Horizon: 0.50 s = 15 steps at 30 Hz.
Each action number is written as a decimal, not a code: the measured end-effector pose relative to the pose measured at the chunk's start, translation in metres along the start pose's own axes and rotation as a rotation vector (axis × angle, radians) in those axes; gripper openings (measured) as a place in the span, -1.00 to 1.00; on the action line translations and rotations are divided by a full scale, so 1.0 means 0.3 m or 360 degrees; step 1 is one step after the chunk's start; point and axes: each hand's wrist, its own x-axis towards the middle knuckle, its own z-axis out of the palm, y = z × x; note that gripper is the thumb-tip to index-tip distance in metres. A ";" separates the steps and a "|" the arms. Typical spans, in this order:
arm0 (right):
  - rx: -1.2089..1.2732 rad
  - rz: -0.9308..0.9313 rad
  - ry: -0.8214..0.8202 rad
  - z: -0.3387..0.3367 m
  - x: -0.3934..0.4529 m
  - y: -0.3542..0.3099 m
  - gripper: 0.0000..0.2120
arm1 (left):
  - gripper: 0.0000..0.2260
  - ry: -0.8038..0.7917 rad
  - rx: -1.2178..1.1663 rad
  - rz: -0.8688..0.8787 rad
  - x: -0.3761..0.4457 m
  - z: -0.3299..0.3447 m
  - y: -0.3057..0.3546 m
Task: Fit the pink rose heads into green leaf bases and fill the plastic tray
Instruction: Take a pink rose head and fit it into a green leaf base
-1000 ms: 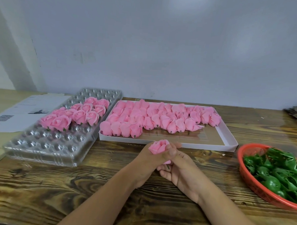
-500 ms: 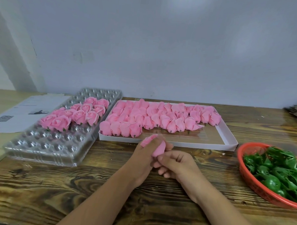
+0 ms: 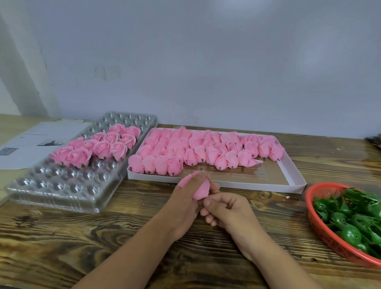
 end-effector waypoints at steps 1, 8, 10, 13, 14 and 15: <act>-0.0009 -0.0002 0.0005 -0.001 0.000 0.000 -0.87 | -0.77 -0.0008 -0.0017 -0.0001 0.000 -0.001 -0.002; -0.0014 -0.0003 -0.0014 0.001 -0.004 -0.004 -0.82 | -0.67 -0.0007 -0.0033 -0.0128 -0.001 -0.006 -0.007; -0.0020 -0.0001 -0.0008 0.003 -0.004 -0.006 -0.78 | -0.68 0.0011 -0.0044 -0.0158 -0.002 -0.006 -0.007; -0.0086 -0.0023 0.0020 0.006 -0.007 -0.007 -0.75 | -0.57 0.0036 -0.0016 -0.0183 -0.003 0.004 -0.005; -0.0100 -0.0025 0.0034 0.007 -0.007 -0.006 -0.74 | -0.58 0.0038 0.0006 -0.0173 -0.003 0.008 -0.006; -0.0100 -0.0021 0.0043 0.006 -0.008 -0.006 -0.75 | -0.63 0.0033 0.0020 -0.0157 -0.003 0.009 -0.008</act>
